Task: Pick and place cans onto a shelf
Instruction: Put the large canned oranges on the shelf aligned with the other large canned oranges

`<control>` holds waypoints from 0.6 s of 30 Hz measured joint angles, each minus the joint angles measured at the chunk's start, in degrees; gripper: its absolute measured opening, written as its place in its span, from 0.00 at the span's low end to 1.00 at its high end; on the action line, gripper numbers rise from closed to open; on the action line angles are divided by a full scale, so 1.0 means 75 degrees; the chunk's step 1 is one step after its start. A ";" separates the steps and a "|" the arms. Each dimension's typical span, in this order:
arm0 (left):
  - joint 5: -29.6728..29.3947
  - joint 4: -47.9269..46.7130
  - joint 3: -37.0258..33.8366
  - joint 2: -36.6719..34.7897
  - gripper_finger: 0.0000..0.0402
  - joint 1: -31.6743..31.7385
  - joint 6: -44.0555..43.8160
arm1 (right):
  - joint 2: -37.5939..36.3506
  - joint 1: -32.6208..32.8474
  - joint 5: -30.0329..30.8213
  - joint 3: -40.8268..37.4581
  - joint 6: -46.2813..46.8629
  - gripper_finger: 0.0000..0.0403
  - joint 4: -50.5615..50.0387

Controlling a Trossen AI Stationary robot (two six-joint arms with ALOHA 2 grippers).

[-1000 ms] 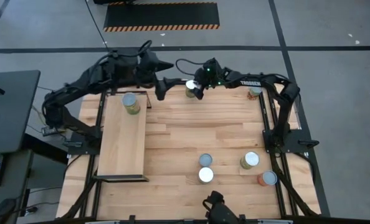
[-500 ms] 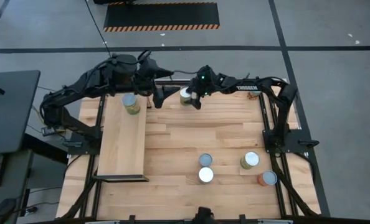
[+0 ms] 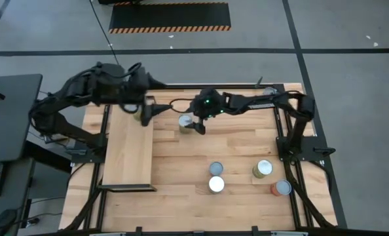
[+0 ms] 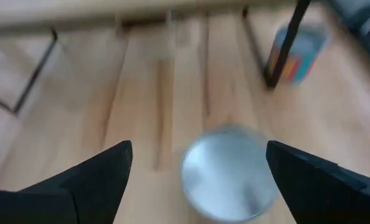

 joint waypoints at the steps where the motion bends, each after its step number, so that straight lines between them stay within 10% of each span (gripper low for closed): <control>1: 0.0002 -0.0167 0.0001 -0.0101 0.88 -0.0054 0.0126 | -0.0221 0.0081 0.0172 0.0003 0.0003 0.94 -0.0034; 18: 0.1739 -0.0708 -0.2068 0.0458 0.88 0.1124 0.1342 | -0.5101 0.0529 0.2811 0.0015 0.1670 0.94 -0.2419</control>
